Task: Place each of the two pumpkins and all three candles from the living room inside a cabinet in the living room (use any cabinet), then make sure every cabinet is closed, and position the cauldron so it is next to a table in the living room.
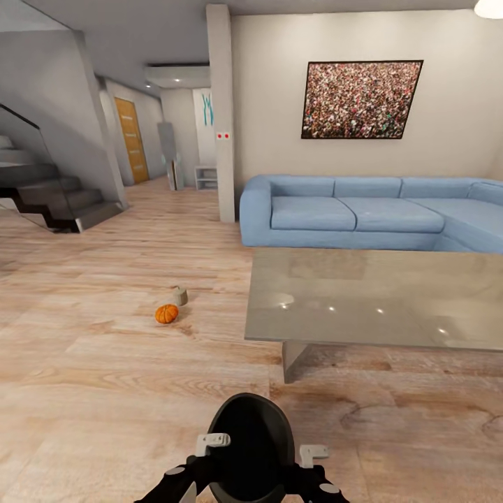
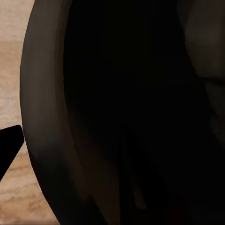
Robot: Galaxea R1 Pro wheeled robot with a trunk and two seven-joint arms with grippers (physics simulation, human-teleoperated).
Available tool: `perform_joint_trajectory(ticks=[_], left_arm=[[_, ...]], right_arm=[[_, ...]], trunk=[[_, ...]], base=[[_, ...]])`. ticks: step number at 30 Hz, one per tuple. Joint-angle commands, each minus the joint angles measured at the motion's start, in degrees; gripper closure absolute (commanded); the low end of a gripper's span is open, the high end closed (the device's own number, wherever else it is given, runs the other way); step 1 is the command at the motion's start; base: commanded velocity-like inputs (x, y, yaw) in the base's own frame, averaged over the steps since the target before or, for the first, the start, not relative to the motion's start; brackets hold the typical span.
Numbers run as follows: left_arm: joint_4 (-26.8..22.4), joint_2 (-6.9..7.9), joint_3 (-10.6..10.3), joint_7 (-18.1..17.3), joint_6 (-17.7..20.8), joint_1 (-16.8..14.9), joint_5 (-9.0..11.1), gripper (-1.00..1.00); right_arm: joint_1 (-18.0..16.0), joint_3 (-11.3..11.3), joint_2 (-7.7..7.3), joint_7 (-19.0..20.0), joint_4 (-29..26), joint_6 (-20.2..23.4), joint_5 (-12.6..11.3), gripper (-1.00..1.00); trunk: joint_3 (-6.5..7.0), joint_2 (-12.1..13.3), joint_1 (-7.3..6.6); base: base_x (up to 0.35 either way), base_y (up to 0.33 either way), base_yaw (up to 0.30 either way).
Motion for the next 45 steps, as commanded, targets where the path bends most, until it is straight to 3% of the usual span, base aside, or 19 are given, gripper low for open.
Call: perform_joint_trajectory(ticks=[1, 10, 21, 45], left_arm=[[-0.27, 0.11, -0.14, 0.2, -0.15, 0.02, -0.28, 1.0], [-0.35, 0.18, -0.14, 0.28, -0.15, 0.0, -0.3, 1.0], [-0.36, 0.27, -0.06, 0.28, -0.07, -0.01, -0.31, 1.0], [-0.36, 0.29, 0.04, 0.28, -0.06, 0.01, -0.31, 1.0]], right_arm=[[-0.07, -0.56, 0.01, 0.64, 0.1, -0.1, -0.54, 1.0], [-0.07, -0.59, 0.0, 0.69, 0.08, 0.07, -0.72, 1.0], [-0.07, -0.59, 0.02, 0.68, 0.08, -0.21, -0.72, 1.0], [-0.07, -0.56, 0.01, 0.69, 0.08, -0.23, -0.72, 1.0]], trunk=[[-0.04, -0.02, -0.02], [-0.04, -0.02, -0.02], [-0.04, -0.02, -0.02], [-0.04, -0.02, -0.02]], base=[[0.0, 0.0, 0.0], [0.0, 0.0, -0.006], [0.0, 0.0, -0.23], [0.079, 0.0, -0.007]])
